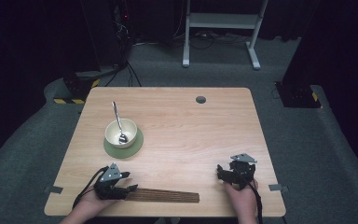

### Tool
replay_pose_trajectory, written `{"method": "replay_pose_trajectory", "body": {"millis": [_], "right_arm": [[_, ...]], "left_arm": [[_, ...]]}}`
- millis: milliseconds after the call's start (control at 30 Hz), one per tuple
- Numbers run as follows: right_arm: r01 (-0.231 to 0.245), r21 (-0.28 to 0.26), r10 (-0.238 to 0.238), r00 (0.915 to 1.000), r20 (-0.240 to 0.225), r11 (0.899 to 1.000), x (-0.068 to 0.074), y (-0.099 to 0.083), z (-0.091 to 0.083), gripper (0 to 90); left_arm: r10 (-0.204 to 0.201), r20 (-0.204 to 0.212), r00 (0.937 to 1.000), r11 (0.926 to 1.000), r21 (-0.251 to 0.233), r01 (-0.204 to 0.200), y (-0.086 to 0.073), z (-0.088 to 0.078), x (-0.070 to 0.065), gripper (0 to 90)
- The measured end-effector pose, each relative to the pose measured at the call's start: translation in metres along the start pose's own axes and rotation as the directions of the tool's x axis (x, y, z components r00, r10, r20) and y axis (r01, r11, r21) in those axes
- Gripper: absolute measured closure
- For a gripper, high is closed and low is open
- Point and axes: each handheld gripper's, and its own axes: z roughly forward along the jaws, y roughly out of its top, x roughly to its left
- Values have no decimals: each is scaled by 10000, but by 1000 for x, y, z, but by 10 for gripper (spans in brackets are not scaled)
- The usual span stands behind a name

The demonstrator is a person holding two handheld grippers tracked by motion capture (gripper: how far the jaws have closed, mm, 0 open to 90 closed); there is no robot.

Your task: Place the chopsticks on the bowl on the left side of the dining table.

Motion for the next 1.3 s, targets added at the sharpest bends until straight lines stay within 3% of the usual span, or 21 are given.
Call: {"method": "replay_pose_trajectory", "body": {"millis": [433,767,933,1300], "right_arm": [[-3,0,3,10000,0,10000,0,0,0,96],[-3,-2,3,10000,-1,10000,0,0,0,96],[-3,-2,3,10000,-1,10000,0,0,0,96],[-3,-2,3,10000,-1,10000,0,0,0,96]], "left_arm": [[-72,-334,9994,10000,-5,72,0,2,4,432],[408,-2,9992,9992,49,-408,3,10,-5,591],[879,124,9960,9961,44,-880,5,11,-11,661],[529,46,9986,9986,-6,-529,1,9,-1,764]]}}
